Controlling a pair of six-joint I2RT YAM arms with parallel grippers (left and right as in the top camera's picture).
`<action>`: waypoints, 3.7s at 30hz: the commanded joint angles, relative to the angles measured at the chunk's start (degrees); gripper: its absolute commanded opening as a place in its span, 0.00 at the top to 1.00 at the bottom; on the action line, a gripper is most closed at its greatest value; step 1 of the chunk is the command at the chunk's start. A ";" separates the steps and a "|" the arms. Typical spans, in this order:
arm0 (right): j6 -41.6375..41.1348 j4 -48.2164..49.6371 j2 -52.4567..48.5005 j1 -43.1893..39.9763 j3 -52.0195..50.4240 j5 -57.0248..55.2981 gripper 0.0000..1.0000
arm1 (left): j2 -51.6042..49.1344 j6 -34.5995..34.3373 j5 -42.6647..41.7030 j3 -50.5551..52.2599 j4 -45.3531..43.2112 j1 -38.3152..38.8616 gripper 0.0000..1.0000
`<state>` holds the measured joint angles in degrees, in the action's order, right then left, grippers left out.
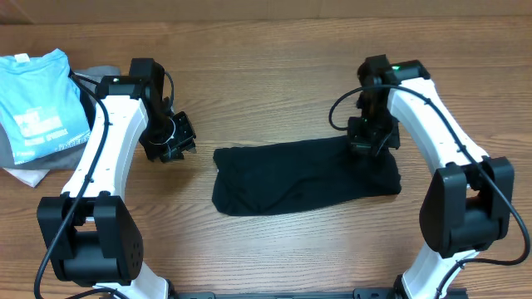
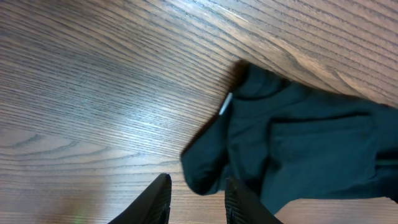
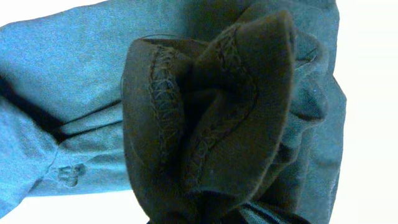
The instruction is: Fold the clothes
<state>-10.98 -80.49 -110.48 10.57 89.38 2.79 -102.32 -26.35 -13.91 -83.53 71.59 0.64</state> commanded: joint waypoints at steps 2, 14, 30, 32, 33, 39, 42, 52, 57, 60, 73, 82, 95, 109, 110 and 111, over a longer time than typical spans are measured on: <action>-1.31 0.22 0.20 2.05 0.59 1.16 0.88 | 1.40 1.09 -0.72 -0.96 0.20 0.13 0.67; -1.18 3.98 0.20 4.24 0.59 10.69 0.60 | 1.40 1.11 -0.70 -0.96 0.20 0.13 0.68; -7.32 4.74 5.22 1.92 1.51 -1.11 0.69 | 1.40 1.11 -0.50 -0.96 0.28 0.13 0.67; -10.88 3.39 6.69 1.14 1.49 -7.52 0.69 | 1.40 1.11 -0.52 -0.96 0.35 0.13 0.67; -12.39 2.36 6.97 0.70 1.49 -10.32 0.68 | 1.40 1.11 -0.52 -0.96 0.37 0.13 0.67; -13.09 2.97 6.80 -0.90 -3.08 -12.13 0.69 | 1.40 1.09 -0.52 -0.96 0.37 0.13 0.67; -12.90 6.82 6.80 -0.68 -8.28 -8.68 0.69 | 1.40 1.09 -0.52 -0.96 0.37 0.13 0.67; 6.75 21.79 6.82 7.02 -20.74 23.58 0.69 | 1.40 1.09 -0.52 -0.96 0.35 0.13 0.67; 6.29 23.23 6.86 9.31 -20.37 22.56 0.69 | 1.40 1.09 -0.52 -0.96 0.44 0.13 0.67; 6.12 23.26 6.86 9.16 -19.69 21.77 0.69 | 1.40 1.09 -0.52 -0.96 0.42 0.13 0.67; 0.90 12.57 12.02 7.39 -2.62 3.65 0.55 | 1.40 1.09 -0.52 -0.96 0.42 0.13 0.66; -1.53 16.35 8.20 7.39 -8.79 -0.61 0.65 | 1.40 1.09 -0.52 -0.96 0.66 0.13 0.66; -4.28 23.19 3.96 7.34 -13.27 -7.06 0.62 | 1.40 1.11 -0.50 -0.96 1.05 0.13 0.66; -5.42 22.49 3.82 7.34 -13.27 -6.99 0.83 | 1.40 1.57 -0.50 -0.96 1.09 0.13 0.66; -5.42 22.51 3.82 7.34 -13.27 -6.97 0.89 | 1.40 1.57 -0.50 -0.96 1.16 0.13 0.66; -5.42 22.51 3.82 7.37 -13.27 -6.93 0.94 | 1.40 1.57 -0.50 -0.96 1.18 0.13 0.66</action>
<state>-16.19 -58.06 -106.37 18.09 76.27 -3.42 -102.32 -26.35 -13.93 -83.53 72.55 0.64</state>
